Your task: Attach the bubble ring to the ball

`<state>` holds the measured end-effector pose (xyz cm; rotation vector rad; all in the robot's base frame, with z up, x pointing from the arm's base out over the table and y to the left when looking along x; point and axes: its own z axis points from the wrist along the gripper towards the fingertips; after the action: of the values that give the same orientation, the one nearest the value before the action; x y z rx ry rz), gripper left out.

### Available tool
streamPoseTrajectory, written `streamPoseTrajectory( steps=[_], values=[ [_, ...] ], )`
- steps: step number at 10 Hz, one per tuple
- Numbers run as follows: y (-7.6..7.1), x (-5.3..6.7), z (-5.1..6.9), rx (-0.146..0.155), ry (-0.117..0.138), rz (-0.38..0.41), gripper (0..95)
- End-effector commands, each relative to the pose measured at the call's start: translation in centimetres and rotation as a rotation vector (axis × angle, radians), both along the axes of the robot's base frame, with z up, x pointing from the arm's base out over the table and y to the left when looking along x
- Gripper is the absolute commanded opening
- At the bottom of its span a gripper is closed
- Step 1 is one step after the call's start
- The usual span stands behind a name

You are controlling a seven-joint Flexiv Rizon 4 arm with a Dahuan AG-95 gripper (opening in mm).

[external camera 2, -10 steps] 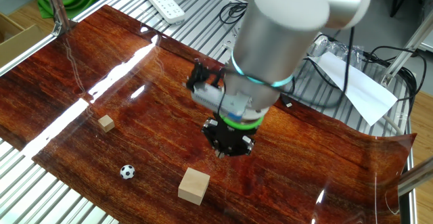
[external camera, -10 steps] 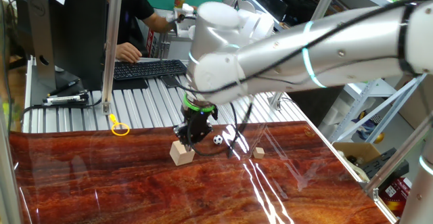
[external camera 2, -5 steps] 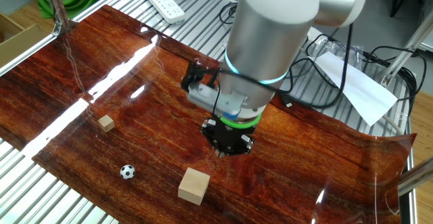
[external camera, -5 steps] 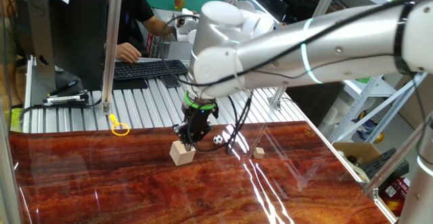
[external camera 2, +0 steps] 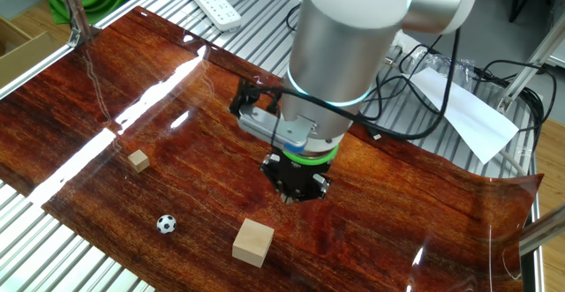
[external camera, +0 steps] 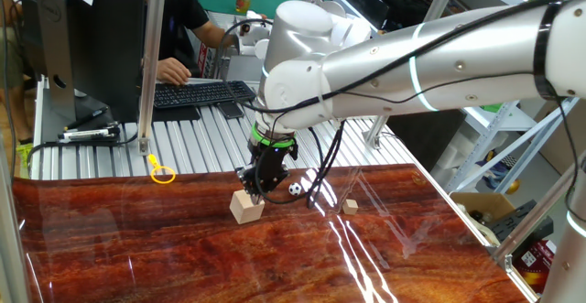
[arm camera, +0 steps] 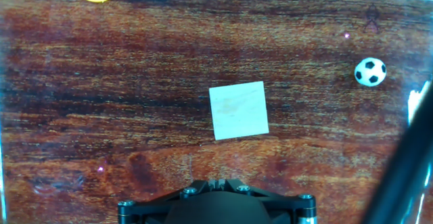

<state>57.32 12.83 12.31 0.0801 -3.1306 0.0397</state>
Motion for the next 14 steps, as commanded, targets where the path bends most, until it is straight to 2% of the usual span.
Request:
streamPoseTrajectory(
  steps=[1,4,10,14],
  values=[
    [0.23,0.48,0.08,-0.002,0.012,-0.016,0.0],
    [0.51,0.68,0.60,0.009,0.018,-0.025,0.0],
    [0.55,0.74,0.64,-0.002,0.009,-0.040,0.0],
    [0.55,0.74,0.64,-0.011,0.043,-0.108,0.0]
  ],
)
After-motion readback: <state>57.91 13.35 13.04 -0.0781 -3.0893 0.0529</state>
